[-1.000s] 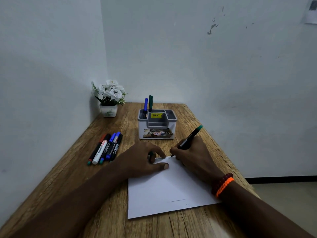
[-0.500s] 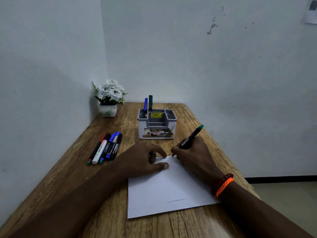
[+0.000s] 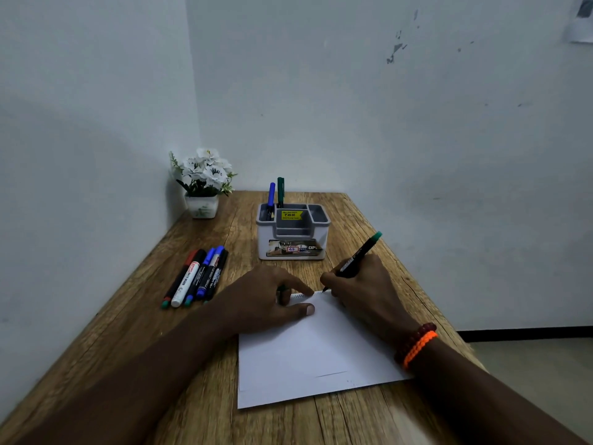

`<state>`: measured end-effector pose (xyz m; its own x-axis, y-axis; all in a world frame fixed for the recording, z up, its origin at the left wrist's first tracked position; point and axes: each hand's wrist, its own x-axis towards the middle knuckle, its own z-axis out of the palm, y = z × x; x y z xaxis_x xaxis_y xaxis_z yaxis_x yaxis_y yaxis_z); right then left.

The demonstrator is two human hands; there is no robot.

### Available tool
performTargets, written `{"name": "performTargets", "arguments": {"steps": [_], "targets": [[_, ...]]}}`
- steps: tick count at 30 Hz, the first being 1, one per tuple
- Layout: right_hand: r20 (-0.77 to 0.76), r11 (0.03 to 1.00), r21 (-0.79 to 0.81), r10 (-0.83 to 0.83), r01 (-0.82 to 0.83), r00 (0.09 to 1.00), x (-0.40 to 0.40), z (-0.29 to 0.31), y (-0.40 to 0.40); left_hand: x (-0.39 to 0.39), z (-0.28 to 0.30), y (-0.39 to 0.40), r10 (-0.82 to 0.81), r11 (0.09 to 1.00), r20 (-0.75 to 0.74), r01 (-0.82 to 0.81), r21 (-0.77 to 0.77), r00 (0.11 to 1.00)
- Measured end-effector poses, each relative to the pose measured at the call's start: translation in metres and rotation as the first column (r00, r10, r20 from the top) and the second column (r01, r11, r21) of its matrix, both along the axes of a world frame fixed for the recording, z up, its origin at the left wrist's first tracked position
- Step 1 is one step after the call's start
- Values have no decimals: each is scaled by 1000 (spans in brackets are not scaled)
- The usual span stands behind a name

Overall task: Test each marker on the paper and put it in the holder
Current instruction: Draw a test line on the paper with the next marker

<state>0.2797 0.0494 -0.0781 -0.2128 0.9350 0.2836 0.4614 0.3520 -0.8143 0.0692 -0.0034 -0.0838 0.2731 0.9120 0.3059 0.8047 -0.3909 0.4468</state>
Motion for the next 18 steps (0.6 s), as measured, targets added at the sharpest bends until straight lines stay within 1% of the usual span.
{"name": "performTargets", "arguments": {"steps": [11,18], "targets": [[4,1000,6,-18,18,1000,1,0,1,5,9,-5,29,994,-33,-32,-104,999],[14,999,16,-33,33,999,2,0,1,7,11,-8,40,994,-54,-46,-103,998]]}}
